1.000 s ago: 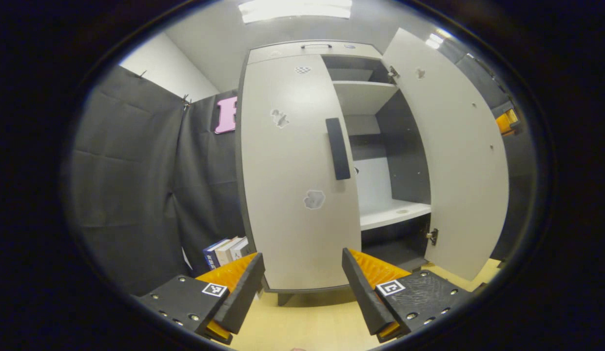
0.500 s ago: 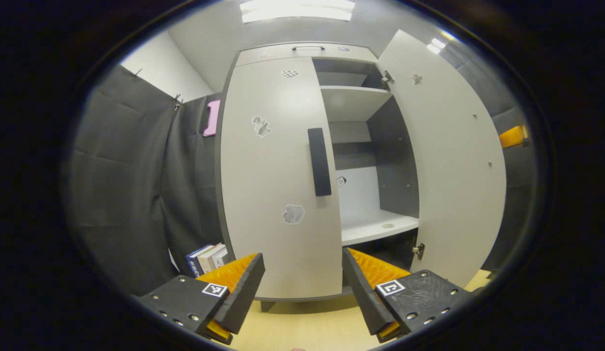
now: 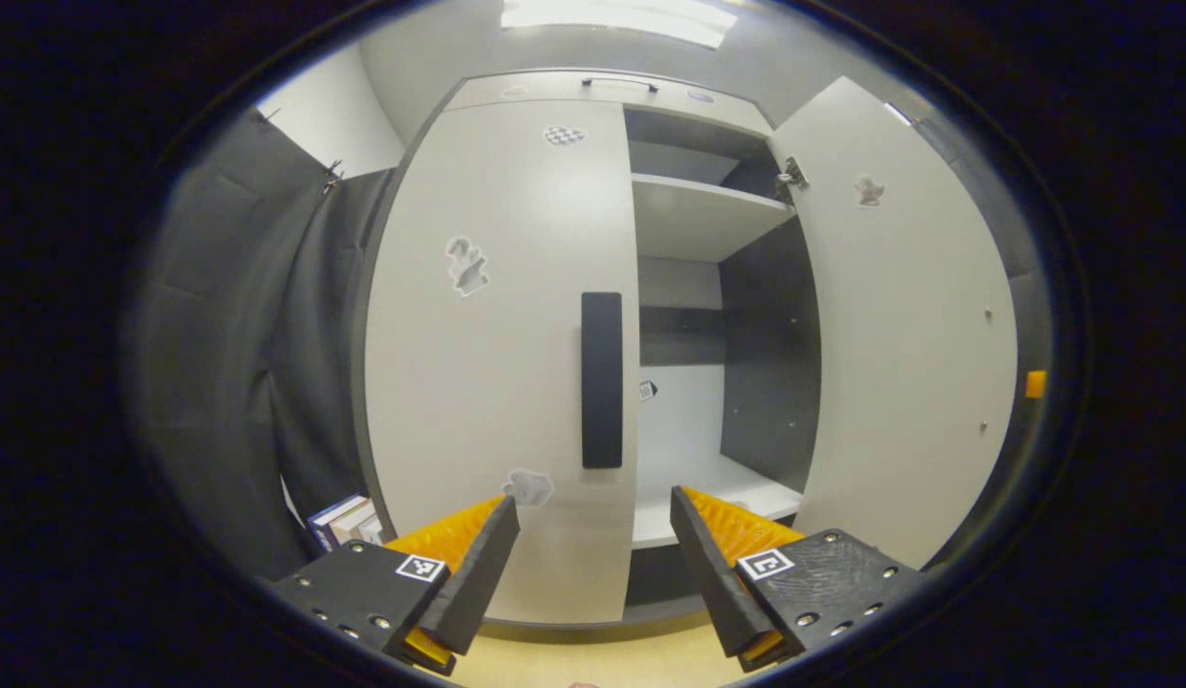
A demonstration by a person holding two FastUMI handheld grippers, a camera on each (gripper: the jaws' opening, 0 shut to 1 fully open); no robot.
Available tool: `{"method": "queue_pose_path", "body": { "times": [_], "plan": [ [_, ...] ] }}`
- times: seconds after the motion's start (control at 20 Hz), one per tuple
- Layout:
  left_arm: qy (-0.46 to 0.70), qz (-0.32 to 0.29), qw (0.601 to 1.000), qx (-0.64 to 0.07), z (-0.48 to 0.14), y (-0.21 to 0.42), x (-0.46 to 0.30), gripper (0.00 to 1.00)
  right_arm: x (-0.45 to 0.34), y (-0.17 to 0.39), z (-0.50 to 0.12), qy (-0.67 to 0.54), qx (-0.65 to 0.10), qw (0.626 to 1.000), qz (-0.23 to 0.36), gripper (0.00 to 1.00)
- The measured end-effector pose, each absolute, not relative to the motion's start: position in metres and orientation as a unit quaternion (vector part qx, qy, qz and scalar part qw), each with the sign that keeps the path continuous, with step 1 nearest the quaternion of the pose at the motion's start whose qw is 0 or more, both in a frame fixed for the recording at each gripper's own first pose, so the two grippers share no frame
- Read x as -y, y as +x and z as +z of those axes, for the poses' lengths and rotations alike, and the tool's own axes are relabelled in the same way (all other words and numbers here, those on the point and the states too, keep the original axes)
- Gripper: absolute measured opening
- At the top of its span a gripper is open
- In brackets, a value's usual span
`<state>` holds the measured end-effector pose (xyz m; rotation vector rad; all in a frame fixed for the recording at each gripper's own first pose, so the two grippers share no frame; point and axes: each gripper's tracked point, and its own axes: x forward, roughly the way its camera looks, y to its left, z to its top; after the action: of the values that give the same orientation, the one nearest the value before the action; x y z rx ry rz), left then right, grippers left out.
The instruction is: Open the right door of the double-door shoe cabinet with the right hand, and open the left door with the left hand.
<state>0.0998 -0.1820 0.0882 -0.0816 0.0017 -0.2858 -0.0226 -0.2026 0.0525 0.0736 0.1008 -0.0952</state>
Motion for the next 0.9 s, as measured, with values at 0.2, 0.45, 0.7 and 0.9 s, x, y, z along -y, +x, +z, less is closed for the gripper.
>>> {"method": "queue_pose_path", "body": {
  "times": [0.2, 0.45, 0.7, 0.9],
  "plan": [
    [-0.039, -0.142, 0.989, 0.015, 0.118, 0.130, 0.190, 0.94, 0.228, -0.031, 0.037, 0.034, -0.070, 0.994, -0.075, 0.98],
    [-0.047, -0.145, 0.988, 0.020, 0.139, 0.167, 0.198, 0.94, 0.240, -0.031, 0.019, 0.051, -0.089, 0.991, -0.087, 0.98],
    [-0.051, -0.151, 0.987, -0.017, 0.120, 0.187, 0.204, 0.68, 0.258, -0.029, 0.006, 0.059, -0.104, 0.988, -0.094, 0.98],
    [-0.047, -0.152, 0.987, -0.021, 0.121, 0.192, 0.210, 0.31, 0.262, -0.027, -0.007, 0.057, -0.117, 0.987, -0.095, 0.98]
  ]
}}
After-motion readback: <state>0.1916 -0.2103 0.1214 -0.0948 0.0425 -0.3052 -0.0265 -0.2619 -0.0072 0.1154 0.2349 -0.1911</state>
